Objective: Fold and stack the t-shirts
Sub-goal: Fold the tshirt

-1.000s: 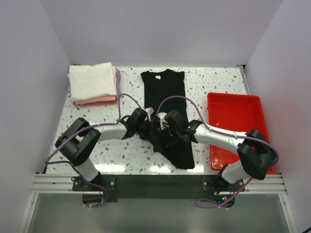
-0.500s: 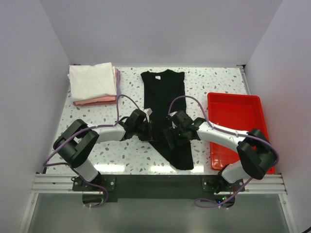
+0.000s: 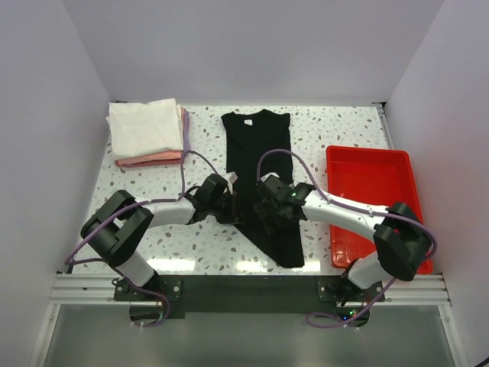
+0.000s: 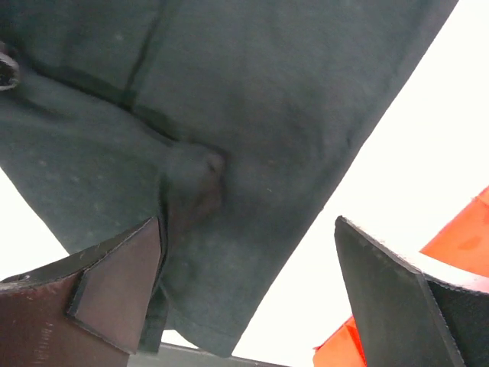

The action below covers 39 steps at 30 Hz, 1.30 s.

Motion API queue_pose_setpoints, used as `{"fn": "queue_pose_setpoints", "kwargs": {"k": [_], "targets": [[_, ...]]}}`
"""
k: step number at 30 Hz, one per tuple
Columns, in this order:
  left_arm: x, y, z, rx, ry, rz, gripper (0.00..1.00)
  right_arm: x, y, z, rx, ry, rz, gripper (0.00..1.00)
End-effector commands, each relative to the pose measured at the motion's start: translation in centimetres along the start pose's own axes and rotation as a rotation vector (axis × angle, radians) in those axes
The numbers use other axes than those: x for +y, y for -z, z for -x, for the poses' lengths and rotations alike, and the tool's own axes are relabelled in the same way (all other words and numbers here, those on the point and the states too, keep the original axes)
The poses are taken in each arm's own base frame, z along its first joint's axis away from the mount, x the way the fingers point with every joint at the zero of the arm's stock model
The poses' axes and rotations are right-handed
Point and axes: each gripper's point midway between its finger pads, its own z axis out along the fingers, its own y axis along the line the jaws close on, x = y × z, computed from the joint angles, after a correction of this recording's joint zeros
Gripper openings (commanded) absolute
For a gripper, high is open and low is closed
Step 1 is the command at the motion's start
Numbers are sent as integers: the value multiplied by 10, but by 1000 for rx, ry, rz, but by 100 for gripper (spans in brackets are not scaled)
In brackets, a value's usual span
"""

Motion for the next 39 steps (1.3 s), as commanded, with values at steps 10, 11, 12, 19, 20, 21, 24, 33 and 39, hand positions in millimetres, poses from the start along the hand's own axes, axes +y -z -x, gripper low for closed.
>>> {"fn": "queue_pose_setpoints", "kwargs": {"k": [10,11,12,19,20,21,24,33,39], "targets": [[1,6,-8,10,-21,-33,11,23,-13,30,-60,61,-137,55],[2,6,-9,10,-19,-30,11,20,-12,32,-69,60,-167,53],[3,5,-10,13,-18,-26,10,19,-12,33,-72,49,-178,52],[13,1,-16,30,-10,-1,1,23,-13,39,-93,27,-170,32],[15,0,-17,31,-10,9,0,25,-14,40,-96,23,-162,28],[17,-1,-19,38,-9,14,0,27,-15,39,-93,21,-150,21],[21,-2,-22,46,-7,22,0,31,-19,34,-78,13,-135,0],[50,4,-32,32,15,141,0,51,-2,19,-92,-140,116,0],[66,4,-40,39,35,200,0,68,32,19,-131,-169,402,0]]}}
